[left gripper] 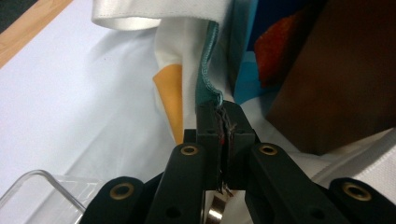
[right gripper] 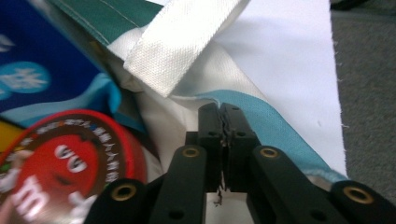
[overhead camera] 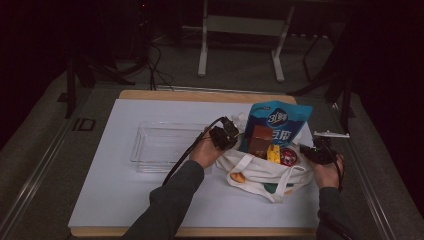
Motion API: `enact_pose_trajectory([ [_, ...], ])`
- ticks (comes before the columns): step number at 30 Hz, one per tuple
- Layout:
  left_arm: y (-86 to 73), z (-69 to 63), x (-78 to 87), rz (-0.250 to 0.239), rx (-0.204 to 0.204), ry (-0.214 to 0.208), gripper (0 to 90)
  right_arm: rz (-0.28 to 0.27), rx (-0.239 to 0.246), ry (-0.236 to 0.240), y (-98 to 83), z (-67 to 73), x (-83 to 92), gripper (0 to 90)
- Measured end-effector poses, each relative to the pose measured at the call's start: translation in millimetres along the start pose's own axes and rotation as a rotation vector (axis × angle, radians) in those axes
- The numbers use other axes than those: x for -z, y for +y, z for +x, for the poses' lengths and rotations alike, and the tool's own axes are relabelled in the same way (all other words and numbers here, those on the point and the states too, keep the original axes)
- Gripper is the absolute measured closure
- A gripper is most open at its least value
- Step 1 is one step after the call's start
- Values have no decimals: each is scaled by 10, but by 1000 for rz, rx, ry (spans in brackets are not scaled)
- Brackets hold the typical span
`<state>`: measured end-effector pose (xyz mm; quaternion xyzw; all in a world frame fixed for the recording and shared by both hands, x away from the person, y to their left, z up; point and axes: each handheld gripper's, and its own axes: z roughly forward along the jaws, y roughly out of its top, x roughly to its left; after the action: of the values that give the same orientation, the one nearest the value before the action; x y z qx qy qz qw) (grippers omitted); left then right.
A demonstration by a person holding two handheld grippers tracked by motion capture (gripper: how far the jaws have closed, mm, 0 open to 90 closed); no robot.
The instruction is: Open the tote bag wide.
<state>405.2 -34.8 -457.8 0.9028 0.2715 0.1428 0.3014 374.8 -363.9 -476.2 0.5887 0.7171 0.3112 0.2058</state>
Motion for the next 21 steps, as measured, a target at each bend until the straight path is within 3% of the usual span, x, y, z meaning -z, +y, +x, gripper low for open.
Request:
enact_pose_trajectory([
  [2,-14,-1,8,-7,1,-7,871,-35,3,-7,-18,47,76,787],
  [5,-34,10,17,-16,17,-18,866,-79,61,-24,-50,149,197,735],
  [7,-45,12,28,-23,30,-22,863,-116,58,-19,-71,192,305,707],
  [10,-58,13,43,-34,39,-34,862,-197,-13,60,-148,226,501,713],
  [15,-76,-16,63,-42,37,-42,862,-235,41,94,-306,380,710,712],
  [18,-85,-26,70,-51,40,-51,862,-285,34,127,-477,448,880,743],
  [21,-88,-50,73,-51,37,-52,862,-309,30,129,-664,518,968,740],
])
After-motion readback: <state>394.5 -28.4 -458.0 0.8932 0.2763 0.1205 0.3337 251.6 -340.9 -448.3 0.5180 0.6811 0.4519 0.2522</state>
